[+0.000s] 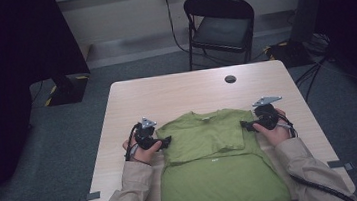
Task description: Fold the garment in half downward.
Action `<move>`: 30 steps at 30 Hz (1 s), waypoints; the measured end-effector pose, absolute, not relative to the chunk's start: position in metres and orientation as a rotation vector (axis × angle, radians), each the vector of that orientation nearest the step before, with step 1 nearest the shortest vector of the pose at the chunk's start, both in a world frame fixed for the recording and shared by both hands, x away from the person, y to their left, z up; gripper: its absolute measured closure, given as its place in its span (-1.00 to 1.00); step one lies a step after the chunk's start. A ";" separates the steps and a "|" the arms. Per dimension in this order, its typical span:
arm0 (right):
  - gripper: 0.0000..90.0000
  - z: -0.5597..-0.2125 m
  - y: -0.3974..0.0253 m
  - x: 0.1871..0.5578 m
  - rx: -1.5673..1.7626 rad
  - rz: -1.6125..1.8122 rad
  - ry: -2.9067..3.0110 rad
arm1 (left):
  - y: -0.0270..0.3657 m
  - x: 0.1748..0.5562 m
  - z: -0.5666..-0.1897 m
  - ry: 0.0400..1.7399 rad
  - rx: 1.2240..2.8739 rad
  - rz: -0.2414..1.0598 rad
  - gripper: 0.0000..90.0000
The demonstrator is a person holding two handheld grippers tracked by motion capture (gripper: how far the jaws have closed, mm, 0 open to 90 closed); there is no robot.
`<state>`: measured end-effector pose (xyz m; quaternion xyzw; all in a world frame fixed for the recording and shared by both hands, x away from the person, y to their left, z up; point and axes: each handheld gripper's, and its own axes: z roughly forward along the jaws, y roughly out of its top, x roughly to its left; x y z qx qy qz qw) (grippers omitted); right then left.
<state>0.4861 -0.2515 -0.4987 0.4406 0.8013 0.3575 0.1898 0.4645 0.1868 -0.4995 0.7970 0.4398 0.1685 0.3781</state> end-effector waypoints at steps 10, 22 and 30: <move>0.03 -0.498 -0.249 0.484 1.246 1.057 2.223 | 0.189 0.468 -0.499 1.186 1.957 0.438 0.16; 0.44 -0.497 -0.255 0.488 1.270 1.068 2.204 | 0.188 0.468 -0.500 1.203 1.913 0.344 0.71; 0.80 -0.497 -0.252 0.486 1.271 1.091 2.216 | 0.176 0.464 -0.494 1.170 2.008 0.446 0.87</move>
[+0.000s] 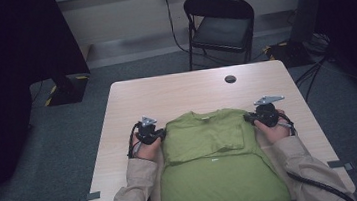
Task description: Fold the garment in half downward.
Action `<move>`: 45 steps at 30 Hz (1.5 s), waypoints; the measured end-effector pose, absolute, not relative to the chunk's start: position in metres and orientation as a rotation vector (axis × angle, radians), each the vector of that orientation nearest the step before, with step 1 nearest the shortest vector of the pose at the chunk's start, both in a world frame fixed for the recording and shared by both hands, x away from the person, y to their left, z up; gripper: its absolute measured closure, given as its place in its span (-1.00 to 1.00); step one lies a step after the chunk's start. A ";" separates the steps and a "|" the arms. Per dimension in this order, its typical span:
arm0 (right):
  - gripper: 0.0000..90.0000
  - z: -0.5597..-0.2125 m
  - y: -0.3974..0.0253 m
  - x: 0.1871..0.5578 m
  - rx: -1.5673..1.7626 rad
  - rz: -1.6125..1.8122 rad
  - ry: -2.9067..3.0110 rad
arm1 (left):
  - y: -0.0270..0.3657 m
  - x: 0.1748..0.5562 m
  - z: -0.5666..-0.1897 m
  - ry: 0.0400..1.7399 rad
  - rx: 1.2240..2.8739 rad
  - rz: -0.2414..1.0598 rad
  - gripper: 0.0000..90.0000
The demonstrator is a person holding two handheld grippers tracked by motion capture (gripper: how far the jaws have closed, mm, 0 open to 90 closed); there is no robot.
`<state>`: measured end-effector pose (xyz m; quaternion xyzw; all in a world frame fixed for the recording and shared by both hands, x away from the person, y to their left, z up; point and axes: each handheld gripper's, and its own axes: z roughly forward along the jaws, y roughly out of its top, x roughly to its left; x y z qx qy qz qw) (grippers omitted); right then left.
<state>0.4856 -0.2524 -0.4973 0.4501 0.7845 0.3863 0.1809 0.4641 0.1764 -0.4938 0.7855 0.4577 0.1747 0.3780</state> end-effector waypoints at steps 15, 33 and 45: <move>0.92 -0.479 -0.249 0.482 1.255 1.100 2.258 | 0.173 0.459 -0.481 1.165 2.047 0.445 0.89; 0.92 -0.450 -0.249 0.510 1.261 1.120 2.259 | 0.171 0.497 -0.452 1.127 2.074 0.472 0.89; 0.93 -0.422 -0.245 0.565 1.277 1.156 2.212 | 0.170 0.558 -0.417 1.115 2.038 0.507 0.89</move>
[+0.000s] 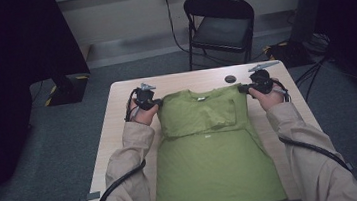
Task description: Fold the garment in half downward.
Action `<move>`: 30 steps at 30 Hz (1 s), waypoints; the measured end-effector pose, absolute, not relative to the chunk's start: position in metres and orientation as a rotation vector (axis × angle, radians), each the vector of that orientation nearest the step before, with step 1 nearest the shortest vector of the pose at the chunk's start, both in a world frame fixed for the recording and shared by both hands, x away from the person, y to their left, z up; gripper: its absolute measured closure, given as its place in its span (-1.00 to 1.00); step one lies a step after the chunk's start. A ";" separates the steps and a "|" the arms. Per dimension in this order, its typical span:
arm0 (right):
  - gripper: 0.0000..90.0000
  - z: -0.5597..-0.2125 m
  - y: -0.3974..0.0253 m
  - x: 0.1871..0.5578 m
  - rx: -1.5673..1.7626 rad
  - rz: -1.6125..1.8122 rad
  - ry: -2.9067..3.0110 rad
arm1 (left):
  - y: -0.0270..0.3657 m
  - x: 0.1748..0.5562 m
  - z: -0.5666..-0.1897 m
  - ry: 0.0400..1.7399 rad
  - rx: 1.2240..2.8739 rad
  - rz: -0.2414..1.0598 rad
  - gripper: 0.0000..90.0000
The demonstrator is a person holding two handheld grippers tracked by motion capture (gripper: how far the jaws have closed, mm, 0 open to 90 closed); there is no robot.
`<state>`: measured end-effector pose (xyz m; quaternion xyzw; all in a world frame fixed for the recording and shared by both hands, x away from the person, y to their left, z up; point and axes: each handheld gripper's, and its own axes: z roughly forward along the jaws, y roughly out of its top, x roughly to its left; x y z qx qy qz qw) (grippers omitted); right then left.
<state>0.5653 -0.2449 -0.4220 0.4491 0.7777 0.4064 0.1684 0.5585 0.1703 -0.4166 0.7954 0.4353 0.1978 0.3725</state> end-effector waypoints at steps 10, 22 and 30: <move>0.93 -0.404 -0.247 0.612 1.302 1.187 2.162 | 0.169 0.608 -0.399 1.059 2.031 0.557 0.88; 0.93 -0.396 -0.256 0.611 1.343 1.244 2.210 | 0.172 0.605 -0.389 1.077 2.060 0.435 0.87; 0.92 -0.385 -0.260 0.589 1.292 1.231 2.285 | 0.177 0.585 -0.382 1.097 2.064 0.342 0.84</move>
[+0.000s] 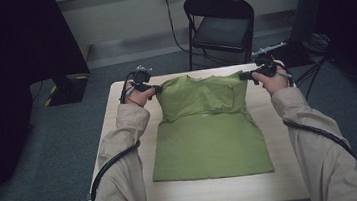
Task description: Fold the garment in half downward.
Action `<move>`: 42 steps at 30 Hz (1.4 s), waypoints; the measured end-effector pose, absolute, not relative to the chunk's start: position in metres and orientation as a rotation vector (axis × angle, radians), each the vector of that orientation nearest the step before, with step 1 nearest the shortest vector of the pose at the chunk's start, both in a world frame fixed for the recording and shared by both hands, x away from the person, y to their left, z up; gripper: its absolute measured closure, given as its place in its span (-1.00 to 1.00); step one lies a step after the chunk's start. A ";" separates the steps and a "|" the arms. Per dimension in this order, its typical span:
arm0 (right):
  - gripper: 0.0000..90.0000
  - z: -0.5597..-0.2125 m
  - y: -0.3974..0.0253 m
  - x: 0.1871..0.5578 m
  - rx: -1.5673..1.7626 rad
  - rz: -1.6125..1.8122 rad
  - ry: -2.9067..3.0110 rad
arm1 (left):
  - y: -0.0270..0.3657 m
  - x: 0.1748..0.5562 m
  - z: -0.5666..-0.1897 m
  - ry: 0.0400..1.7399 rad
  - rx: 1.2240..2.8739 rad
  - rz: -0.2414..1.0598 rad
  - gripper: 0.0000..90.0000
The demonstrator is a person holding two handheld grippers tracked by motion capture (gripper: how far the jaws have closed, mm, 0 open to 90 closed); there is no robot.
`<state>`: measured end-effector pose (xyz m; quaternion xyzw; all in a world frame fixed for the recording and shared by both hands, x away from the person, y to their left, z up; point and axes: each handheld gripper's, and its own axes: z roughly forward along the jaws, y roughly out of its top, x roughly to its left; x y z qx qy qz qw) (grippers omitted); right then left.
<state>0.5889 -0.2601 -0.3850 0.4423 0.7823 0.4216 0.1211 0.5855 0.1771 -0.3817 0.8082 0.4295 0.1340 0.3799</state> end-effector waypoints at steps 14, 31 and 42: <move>0.90 -0.386 -0.268 0.543 1.246 1.226 2.368 | 0.189 0.546 -0.385 1.109 2.169 0.204 0.85; 0.90 -0.408 -0.265 0.490 1.200 1.163 2.452 | 0.185 0.486 -0.417 1.081 2.250 0.088 0.92; 0.91 -0.418 -0.275 0.465 1.195 1.215 2.404 | 0.188 0.465 -0.428 1.066 2.230 0.067 0.91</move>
